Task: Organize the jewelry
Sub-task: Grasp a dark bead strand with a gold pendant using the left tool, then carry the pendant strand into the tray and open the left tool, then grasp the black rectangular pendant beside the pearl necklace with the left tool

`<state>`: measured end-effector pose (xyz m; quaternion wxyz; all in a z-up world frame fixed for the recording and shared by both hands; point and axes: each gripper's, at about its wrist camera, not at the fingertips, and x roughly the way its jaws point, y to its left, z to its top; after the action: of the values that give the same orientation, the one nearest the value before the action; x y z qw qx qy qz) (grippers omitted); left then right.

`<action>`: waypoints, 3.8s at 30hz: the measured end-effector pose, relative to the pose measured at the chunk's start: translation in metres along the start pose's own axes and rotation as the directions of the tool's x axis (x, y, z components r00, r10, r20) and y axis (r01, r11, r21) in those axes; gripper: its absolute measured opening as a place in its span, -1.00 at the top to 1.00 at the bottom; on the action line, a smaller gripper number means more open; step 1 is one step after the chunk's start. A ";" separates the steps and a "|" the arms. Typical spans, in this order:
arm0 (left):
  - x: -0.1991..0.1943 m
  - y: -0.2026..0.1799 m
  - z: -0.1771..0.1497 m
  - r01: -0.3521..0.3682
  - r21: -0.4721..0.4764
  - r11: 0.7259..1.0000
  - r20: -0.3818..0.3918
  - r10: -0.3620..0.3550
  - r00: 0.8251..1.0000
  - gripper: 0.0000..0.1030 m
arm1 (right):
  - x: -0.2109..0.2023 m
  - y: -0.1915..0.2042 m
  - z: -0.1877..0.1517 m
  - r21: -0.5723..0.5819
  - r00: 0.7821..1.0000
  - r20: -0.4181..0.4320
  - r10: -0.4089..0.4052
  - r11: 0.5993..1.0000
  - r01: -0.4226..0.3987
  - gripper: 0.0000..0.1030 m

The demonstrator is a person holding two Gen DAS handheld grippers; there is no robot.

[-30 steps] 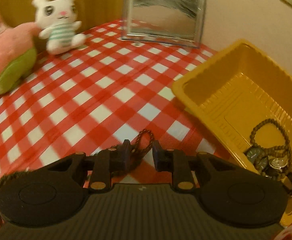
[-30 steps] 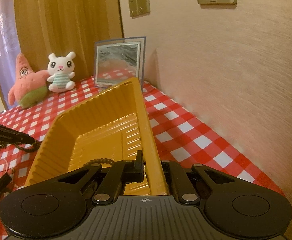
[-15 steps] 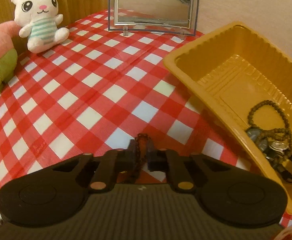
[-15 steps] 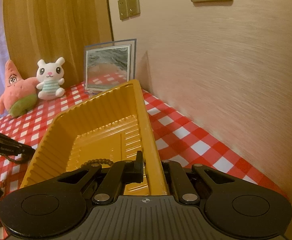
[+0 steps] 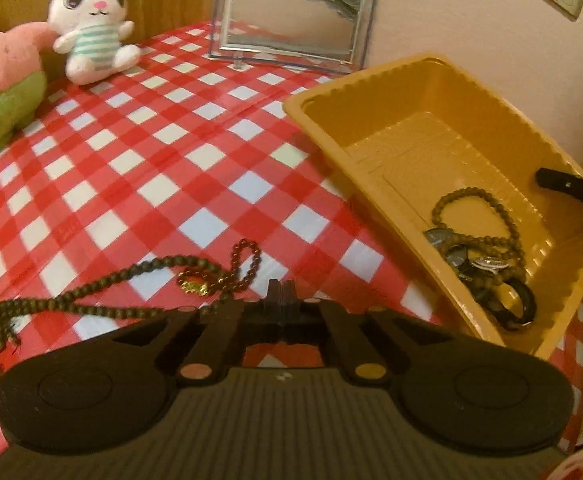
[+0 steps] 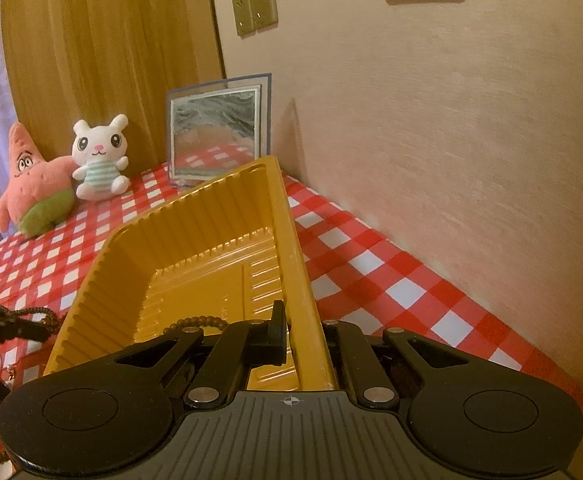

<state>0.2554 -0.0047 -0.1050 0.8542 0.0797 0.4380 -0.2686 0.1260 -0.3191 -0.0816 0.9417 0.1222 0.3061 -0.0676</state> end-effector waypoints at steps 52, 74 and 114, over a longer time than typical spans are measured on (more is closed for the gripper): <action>-0.050 -0.124 0.043 0.312 -0.165 0.936 0.178 -0.283 0.942 0.92 | -0.002 -0.007 0.000 0.001 0.998 -0.020 0.053 0.999 -0.052 0.89; -0.105 -0.108 -0.025 0.005 -0.287 0.958 0.144 0.038 0.989 0.62 | -0.006 -0.010 -0.002 -0.020 0.996 -0.035 0.083 0.996 -0.084 0.88; -0.045 -0.024 -0.072 -0.361 -0.130 0.924 -0.086 0.352 0.932 0.60 | 0.000 -0.007 -0.004 -0.031 0.998 -0.041 0.056 0.998 -0.057 0.88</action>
<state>0.1704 0.0193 -0.1109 0.8784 0.1046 0.4604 -0.0740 0.1222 -0.3250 -0.0856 0.9387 0.1171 0.3226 -0.0335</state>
